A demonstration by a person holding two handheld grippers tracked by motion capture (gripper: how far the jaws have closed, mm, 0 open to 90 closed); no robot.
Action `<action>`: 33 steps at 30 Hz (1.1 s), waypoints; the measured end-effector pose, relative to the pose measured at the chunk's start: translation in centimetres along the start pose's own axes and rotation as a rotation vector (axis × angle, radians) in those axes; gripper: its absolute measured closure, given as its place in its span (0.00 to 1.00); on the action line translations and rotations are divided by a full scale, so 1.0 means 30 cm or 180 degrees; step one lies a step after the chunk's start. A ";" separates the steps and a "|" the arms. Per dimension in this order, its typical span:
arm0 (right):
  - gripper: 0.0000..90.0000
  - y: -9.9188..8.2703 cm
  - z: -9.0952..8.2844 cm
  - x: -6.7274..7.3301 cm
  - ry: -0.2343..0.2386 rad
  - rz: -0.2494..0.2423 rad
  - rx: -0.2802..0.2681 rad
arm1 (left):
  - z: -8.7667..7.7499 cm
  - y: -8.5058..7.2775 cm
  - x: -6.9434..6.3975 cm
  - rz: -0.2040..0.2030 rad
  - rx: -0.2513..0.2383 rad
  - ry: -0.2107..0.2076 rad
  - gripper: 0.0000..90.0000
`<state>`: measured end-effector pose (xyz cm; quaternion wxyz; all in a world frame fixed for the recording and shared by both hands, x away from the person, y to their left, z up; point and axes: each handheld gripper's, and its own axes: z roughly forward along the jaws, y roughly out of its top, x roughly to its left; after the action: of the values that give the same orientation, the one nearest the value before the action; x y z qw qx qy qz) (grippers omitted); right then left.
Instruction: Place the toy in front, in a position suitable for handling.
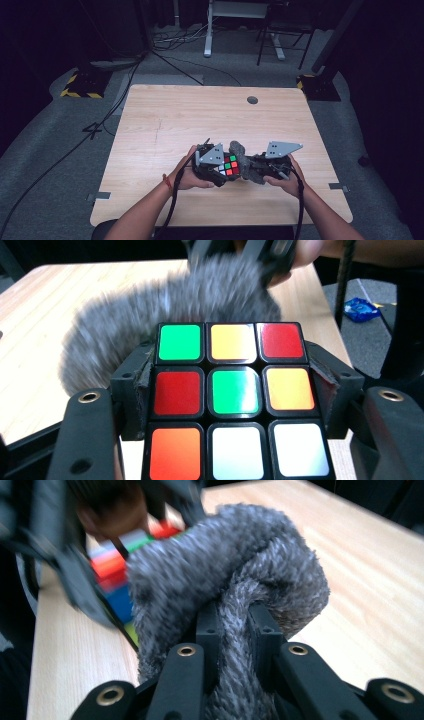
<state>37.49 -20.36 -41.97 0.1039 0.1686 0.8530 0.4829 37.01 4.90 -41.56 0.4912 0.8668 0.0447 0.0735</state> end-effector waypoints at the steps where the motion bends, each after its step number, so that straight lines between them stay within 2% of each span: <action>1: 0.88 -0.004 0.005 -0.003 0.0001 -0.0001 0.0047 | -0.004 0.001 0.000 0.0005 -0.0005 0.0017 0.38; 5: 0.88 -0.020 0.025 -0.007 0.0059 0.0001 0.0235 | -0.016 0.000 0.008 -0.0026 -0.0054 0.0017 0.38; 8: 0.88 -0.026 0.035 -0.002 0.0121 -0.0030 0.0296 | -0.025 -0.001 0.016 -0.0021 -0.0053 0.0050 0.38; 16: 0.88 -0.034 0.040 0.006 0.0201 -0.0111 0.0366 | -0.040 -0.015 0.039 -0.0086 -0.0043 0.0162 0.38; 19: 0.88 -0.035 0.039 0.007 0.0219 -0.0120 0.0368 | -0.042 -0.021 0.046 -0.0083 0.0016 0.0206 0.38; 27: 0.88 -0.047 0.028 -0.014 0.0102 -0.0098 0.0409 | -0.028 -0.036 0.049 -0.0078 0.0139 0.0190 0.38; 29: 0.88 -0.050 0.022 -0.024 0.0066 -0.0090 0.0414 | -0.023 -0.043 0.053 -0.0052 0.0196 0.0207 0.38; 33: 0.88 -0.058 0.011 -0.048 -0.0012 -0.0050 0.0434 | -0.015 -0.063 0.063 -0.0078 0.0310 0.0215 0.38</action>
<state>38.60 -21.49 -43.63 0.0975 0.1695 0.8850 0.4225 38.78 6.55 -42.80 0.4475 0.8861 0.0754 0.0944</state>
